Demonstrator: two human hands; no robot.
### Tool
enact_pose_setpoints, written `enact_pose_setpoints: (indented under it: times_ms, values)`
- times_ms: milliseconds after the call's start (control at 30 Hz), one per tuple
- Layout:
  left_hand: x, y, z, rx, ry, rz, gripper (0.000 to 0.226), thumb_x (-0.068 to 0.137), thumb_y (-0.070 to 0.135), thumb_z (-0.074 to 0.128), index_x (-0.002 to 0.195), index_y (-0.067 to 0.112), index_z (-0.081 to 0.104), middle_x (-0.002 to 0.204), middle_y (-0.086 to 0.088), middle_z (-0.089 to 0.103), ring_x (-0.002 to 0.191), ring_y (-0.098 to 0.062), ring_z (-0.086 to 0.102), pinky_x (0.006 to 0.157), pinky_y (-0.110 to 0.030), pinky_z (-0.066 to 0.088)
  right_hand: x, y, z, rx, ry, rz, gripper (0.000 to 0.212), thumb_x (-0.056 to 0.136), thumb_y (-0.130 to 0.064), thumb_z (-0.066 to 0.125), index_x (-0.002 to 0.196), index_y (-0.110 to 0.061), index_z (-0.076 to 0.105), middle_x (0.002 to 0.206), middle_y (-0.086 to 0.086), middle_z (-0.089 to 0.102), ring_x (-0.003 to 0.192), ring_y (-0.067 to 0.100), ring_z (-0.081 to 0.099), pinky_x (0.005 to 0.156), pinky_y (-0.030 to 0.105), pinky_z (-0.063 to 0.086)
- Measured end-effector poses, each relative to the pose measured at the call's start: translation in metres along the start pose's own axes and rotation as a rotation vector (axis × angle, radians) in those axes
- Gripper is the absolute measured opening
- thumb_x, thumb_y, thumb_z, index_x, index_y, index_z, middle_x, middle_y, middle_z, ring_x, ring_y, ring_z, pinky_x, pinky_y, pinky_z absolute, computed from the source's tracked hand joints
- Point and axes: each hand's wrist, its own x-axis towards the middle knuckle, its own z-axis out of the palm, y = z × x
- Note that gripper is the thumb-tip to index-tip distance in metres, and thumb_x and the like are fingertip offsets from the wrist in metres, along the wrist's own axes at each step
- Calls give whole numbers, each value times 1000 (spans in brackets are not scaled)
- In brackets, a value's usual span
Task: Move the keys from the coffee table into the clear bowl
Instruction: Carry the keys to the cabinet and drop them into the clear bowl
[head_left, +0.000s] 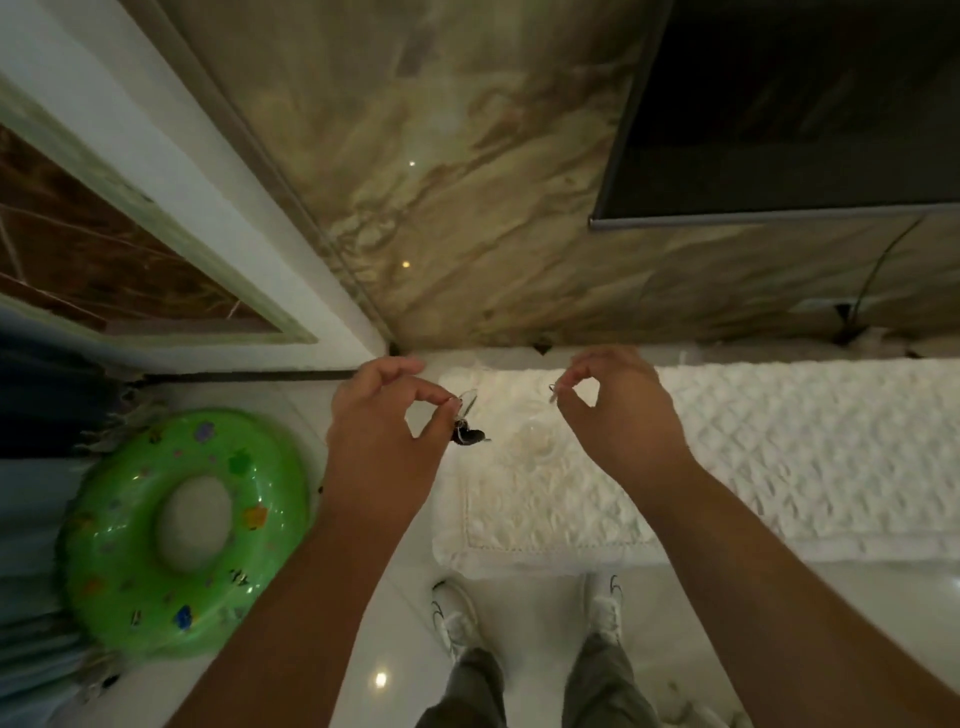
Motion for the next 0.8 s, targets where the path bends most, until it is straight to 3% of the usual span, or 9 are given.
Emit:
enact_pose_setpoints:
  times_ms: [167,333,467,667,800]
  values:
    - [4,-20,47,11,-30,3,5,83,31,72,84,33,67,115,12,57,118,-22,53,96,-38,44,11,55,39,-15,-83,76,6,86,-29,65,83,-31,69,114,-16,56,110,11,54,88,34,47]
    - [11,-41,92,34,-25,-20,7,84,30,70,88,25,71,117,8,58,119,-23,52,97,-38,45,31,101,82,-36,-163,145,9,88,-28,62,82,-30,67,114,-11,58,108,13,54,91,39,48]
    - [19,-51,124,22,-20,-53,4,84,34,68,86,32,68,116,12,56,119,-19,50,97,-30,42,44,129,117,-63,-237,176,10,89,-28,59,83,-30,68,114,-9,60,105,15,56,90,42,49]
    - [34,-70,173,4,-18,-131,3,85,32,71,85,33,68,115,18,55,118,-9,47,90,-1,22,58,166,161,-120,-274,188,8,88,-30,61,82,-31,66,107,-9,59,105,16,55,88,38,44]
    - [42,-81,200,-14,13,-122,8,84,33,72,83,37,66,113,20,54,116,-8,48,95,-24,36,69,181,184,-150,-257,200,7,87,-31,62,81,-32,64,108,-9,59,108,19,51,82,34,33]
